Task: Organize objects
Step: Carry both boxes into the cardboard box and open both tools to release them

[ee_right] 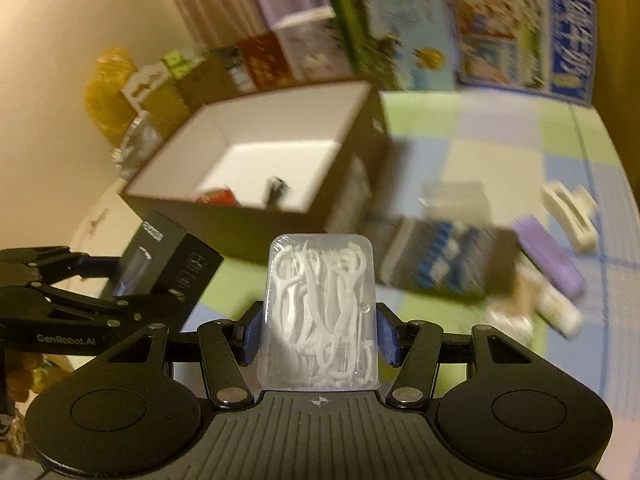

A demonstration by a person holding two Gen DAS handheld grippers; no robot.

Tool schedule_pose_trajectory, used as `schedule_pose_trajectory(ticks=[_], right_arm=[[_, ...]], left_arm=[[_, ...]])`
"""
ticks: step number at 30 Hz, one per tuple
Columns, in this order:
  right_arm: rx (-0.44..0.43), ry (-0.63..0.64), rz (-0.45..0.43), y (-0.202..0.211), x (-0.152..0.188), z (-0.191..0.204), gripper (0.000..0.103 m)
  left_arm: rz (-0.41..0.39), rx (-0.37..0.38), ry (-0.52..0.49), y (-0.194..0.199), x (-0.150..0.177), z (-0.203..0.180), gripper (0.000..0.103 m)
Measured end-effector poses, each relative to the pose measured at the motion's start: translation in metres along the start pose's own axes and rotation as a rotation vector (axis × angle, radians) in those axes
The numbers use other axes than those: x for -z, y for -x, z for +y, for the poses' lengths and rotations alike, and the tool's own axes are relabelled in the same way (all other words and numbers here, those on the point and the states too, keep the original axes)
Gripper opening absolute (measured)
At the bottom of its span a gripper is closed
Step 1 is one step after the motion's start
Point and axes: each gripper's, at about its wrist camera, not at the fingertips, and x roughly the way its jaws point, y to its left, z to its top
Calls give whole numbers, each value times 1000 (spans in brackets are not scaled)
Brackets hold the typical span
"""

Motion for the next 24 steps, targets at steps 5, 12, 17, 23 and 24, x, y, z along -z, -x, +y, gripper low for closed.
schedule_pose_trajectory(ticks=[5,12,17,23,24], right_arm=[[-44,26,-47,-19,-38,26,54],[-22,47,-93,-52,-89,51,54],[15,31,-80,-82,-113,52,54],[91,3,-13,-123,-124,44,54],[99,0,-3,-128,-124,43,54]], left_arm=[[-43,-34,28,14,-24,31,77],[-126,-70,62,16,-72,70,77],[-151,-95,83,-3,-111,93,77],[-98,-105,102,-50,-143,109,77],[-81,-104,109,-58,-145,110,77]])
